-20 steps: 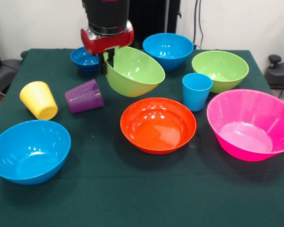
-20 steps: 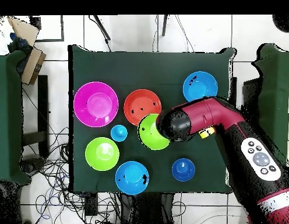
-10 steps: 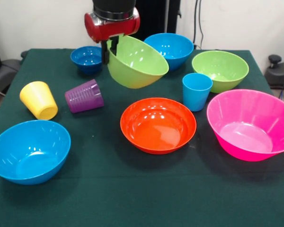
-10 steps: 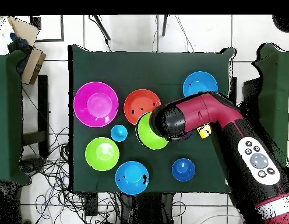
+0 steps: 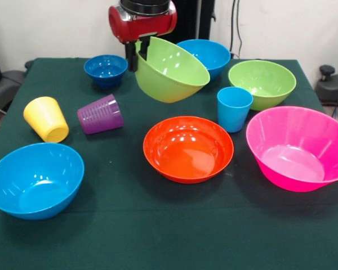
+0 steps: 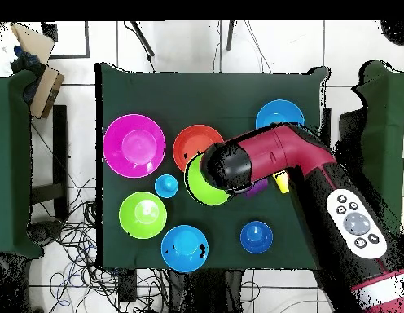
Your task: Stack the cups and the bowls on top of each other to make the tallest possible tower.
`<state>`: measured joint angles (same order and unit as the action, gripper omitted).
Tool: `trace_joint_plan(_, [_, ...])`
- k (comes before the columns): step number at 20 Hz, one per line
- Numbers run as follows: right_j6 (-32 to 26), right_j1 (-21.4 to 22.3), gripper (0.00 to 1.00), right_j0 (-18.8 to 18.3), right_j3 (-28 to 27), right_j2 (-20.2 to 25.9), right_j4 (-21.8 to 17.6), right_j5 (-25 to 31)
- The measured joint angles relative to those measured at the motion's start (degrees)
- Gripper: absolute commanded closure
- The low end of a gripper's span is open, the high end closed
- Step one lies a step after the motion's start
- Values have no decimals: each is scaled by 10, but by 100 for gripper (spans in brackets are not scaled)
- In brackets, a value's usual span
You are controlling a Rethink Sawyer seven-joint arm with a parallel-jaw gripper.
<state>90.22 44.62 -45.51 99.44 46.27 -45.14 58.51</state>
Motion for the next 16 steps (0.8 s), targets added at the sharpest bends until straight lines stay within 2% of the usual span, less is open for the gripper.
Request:
trace_joint_plan(11, [0,-16,100,0,0,-9,-3,0])
trace_joint_plan(16, [0,-15,100,0,0,-9,-23,0])
